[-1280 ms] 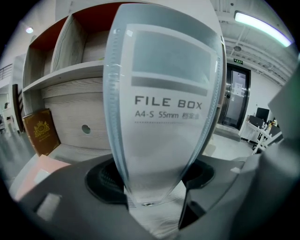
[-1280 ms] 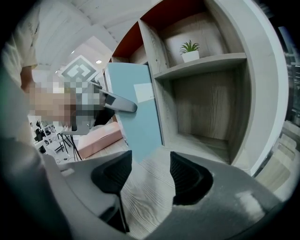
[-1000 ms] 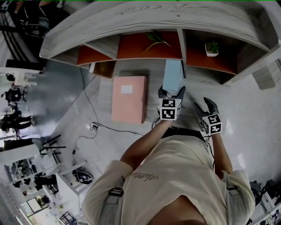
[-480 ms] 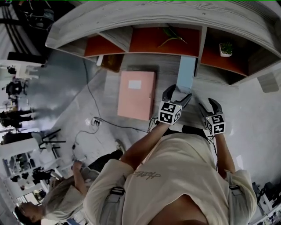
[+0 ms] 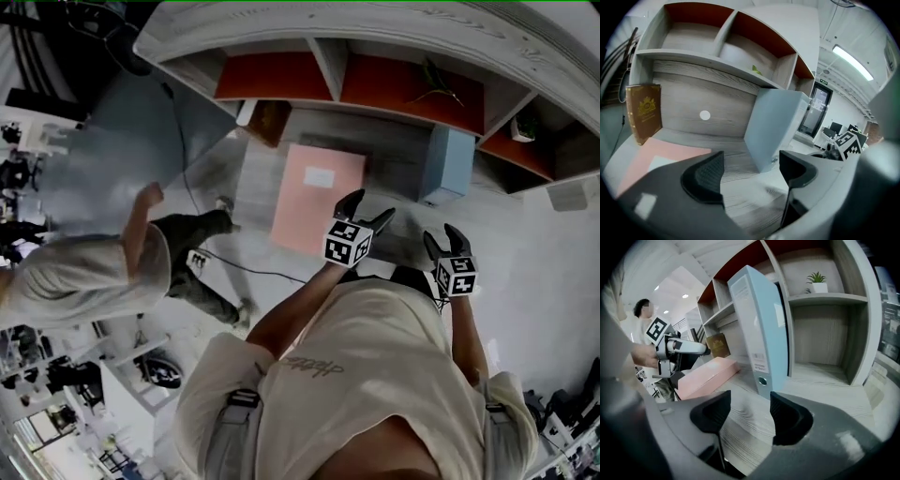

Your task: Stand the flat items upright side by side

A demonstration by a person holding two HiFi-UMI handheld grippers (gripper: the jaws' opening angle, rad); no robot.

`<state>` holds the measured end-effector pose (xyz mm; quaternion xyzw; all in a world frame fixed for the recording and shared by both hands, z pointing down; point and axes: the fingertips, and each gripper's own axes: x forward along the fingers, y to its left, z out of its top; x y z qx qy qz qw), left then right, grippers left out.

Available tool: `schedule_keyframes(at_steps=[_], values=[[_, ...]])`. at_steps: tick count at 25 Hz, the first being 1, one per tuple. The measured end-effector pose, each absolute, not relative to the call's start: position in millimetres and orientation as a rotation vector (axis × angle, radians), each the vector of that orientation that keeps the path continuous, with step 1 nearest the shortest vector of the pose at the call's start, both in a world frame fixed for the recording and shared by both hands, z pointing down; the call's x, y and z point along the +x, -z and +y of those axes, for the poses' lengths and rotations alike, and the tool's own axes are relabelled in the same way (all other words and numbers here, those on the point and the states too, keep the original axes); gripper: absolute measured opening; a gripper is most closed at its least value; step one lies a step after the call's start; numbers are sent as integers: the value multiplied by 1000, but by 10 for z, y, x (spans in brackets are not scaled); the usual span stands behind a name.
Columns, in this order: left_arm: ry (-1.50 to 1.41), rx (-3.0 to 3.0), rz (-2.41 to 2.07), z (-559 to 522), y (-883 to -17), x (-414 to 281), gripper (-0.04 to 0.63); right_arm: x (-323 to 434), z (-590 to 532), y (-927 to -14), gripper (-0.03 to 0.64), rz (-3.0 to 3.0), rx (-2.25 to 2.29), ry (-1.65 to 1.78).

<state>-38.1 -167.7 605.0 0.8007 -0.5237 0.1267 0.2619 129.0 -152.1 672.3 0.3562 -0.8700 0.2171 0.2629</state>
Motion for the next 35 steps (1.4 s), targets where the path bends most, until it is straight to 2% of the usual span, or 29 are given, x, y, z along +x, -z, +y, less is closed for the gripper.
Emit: schedule_keyframes(at_steps=[3,8,16,24,29,35], values=[[-320,2115,-1415,-1604,-6106,-822,376,944,-1407,-6715,262,-2354,925,-571],[125,1992,-1238,-1628,-5858,-1289,367,380,-1314,-6647,262,-2363,917,-529],[517,1931,-1010,-1680,-5150,-1901,366,-192,-1150,-6504,262,-2368,966,-501],[615,1766,-945,-1394,-5093,-2145,353,-190,-860,-6522,262,-2343,979,-522],[732,1731,-890,-1198,-4840,-2015,353,-92,-859,-6548,262,-2358,931,-508],[658,1739,-1129,-1045,-4940,-2263,355,-76,-832,-6539,262,-2420,821,-538]])
